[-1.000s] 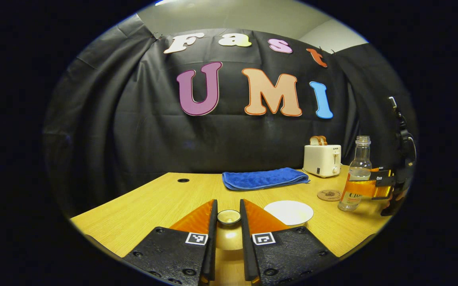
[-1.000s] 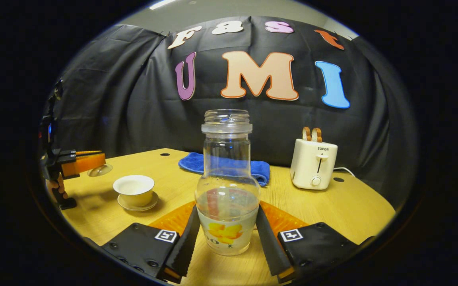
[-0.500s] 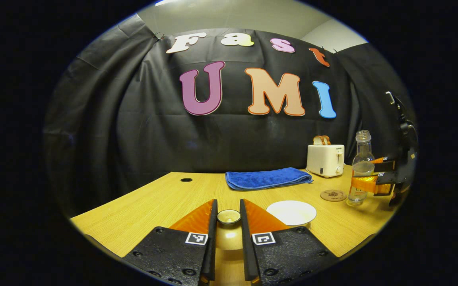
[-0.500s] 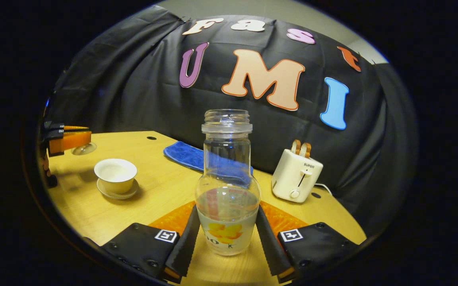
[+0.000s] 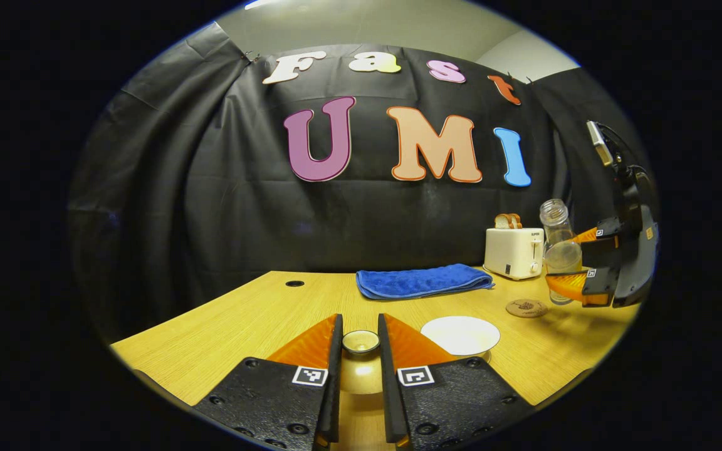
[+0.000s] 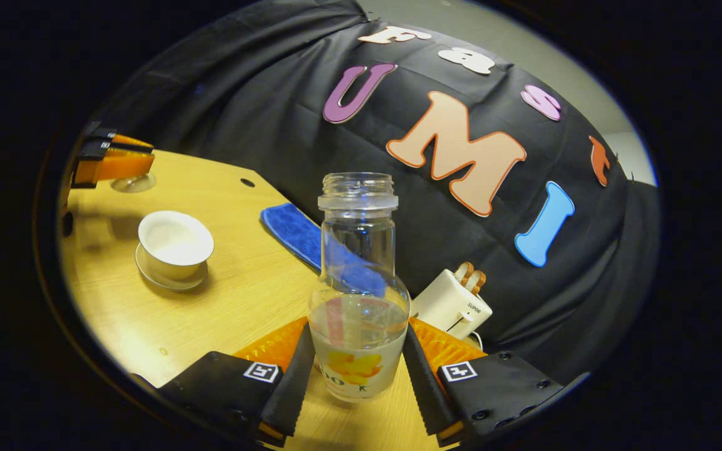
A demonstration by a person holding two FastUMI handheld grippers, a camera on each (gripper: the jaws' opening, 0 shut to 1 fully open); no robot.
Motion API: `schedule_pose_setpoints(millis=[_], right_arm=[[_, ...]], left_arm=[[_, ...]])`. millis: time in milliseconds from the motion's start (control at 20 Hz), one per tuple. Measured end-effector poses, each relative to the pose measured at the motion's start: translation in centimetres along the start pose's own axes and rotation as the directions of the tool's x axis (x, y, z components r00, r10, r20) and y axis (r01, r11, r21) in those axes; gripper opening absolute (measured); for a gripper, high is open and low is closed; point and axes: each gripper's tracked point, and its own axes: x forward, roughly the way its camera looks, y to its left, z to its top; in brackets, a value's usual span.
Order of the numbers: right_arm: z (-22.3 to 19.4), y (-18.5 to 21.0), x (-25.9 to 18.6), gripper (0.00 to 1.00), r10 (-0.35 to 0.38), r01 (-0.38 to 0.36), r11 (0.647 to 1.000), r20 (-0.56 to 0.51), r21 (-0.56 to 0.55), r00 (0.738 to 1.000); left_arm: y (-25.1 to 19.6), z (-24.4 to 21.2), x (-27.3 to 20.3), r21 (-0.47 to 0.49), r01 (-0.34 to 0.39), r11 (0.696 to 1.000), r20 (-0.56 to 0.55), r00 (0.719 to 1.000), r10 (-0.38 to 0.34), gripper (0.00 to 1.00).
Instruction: Open the teacup lid with one hand, grasp the water bottle and pour water into the teacup with the other hand; after pouring, place the water bottle on the coaster and then close the teacup lid.
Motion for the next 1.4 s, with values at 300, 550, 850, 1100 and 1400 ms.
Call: schedule_pose_setpoints(millis=[300,550,850,1100,1400], right_arm=[[0.4,2.3,1.0,0.78,0.003,-0.007,0.983,-0.021,-0.181,1.0],[1.2,2.9,1.9,0.78,-0.03,0.027,0.928,-0.001,-0.373,1.0],[0.8,4.4,2.1,0.77,-0.018,0.015,0.853,-0.002,-0.521,1.0],[1.0,5.0,2.0,0.79,-0.016,0.017,0.794,0.008,-0.608,1.0],[3.1,5.1,1.8,0.78,-0.042,0.09,0.673,0.083,-0.734,0.996]], left_arm=[[-0.1,0.0,0.1,-0.001,0.0,1.0,-0.001,1.0,0.0,0.26],[-0.1,-0.1,-0.1,-0.002,0.0,1.0,-0.001,1.0,0.0,0.26],[-0.1,0.0,0.0,-0.002,0.001,1.0,-0.001,1.0,-0.001,0.26],[0.0,0.0,0.0,-0.002,0.001,1.0,-0.001,1.0,-0.001,0.25],[0.0,0.0,0.2,-0.002,0.001,1.0,-0.001,1.0,-0.001,0.26]])
